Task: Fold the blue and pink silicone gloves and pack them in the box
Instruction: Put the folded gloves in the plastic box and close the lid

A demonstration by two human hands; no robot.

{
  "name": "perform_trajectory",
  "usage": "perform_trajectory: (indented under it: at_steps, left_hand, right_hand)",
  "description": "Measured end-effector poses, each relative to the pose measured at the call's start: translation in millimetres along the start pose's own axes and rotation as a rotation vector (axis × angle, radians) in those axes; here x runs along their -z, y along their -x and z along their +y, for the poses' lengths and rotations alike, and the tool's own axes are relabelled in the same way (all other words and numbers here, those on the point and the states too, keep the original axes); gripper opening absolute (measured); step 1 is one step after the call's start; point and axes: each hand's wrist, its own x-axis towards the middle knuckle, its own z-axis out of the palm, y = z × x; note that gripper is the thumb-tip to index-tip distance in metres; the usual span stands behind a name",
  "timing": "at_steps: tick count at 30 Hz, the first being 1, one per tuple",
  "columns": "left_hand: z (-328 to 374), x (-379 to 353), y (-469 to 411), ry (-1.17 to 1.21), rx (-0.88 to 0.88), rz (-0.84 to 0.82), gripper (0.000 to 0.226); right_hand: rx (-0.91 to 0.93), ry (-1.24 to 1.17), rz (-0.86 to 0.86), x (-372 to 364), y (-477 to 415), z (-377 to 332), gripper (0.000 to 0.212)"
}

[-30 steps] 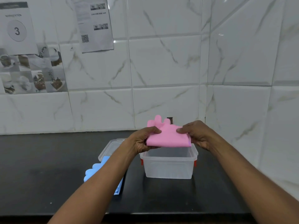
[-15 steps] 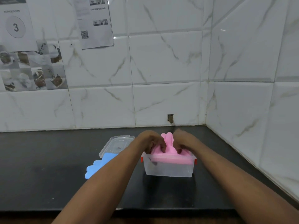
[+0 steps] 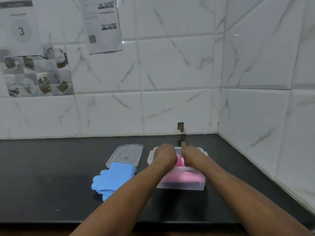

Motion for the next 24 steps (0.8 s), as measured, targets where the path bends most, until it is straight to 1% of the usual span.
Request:
perform_trajectory:
  at_steps: [1,2,3,4,5,7,8,10,13,15,17,21,24]
  left_hand:
    - [-1,2,1,-0.021,-0.048,0.032,0.024]
    - [-2,6,0,-0.031,-0.111,0.03,0.025]
    - [-4,12,0,-0.025,-0.18,-0.005,0.027]
    - [-8,17,-3,-0.002,-0.228,-0.077,0.033]
    - [-14,23,-5,0.057,-0.234,-0.188,0.042]
    - [-26,29,-9,0.151,-0.201,-0.422,0.059]
    - [-30,30,-10,0.132,-0.194,-0.487,0.065]
    - [-32,26,-14,0.057,-0.184,-0.56,0.072]
    - [-28,21,-15,0.005,-0.14,-0.643,0.075]
    - [-26,19,-15,0.013,-0.12,-0.664,0.073]
    - [-25,15,-14,0.026,-0.123,-0.634,0.073]
    - [-24,6,-10,0.002,-0.178,-0.453,0.057]
    - [-24,0,-9,0.023,-0.199,-0.372,0.051]
  right_hand:
    - [0.061,0.064,0.107,3,2,1,0.057]
    - [0.117,0.105,0.188,8,5,1,0.046]
    - [0.172,0.123,0.211,14,7,1,0.037]
    - [0.23,0.116,0.174,20,8,2,0.032]
    - [0.266,0.075,0.08,25,9,5,0.033]
    - [0.267,-0.06,-0.178,33,9,11,0.047]
    - [0.252,-0.089,-0.277,35,10,14,0.053]
    - [0.201,-0.102,-0.374,32,8,16,0.059]
    - [0.14,-0.066,-0.43,28,1,12,0.057]
    - [0.118,0.025,-0.446,25,-3,8,0.05]
    - [0.112,0.106,-0.44,21,-5,4,0.046]
    - [0.068,0.17,-0.358,13,-4,-4,0.041]
    - [0.005,0.167,-0.329,13,-5,-6,0.035]
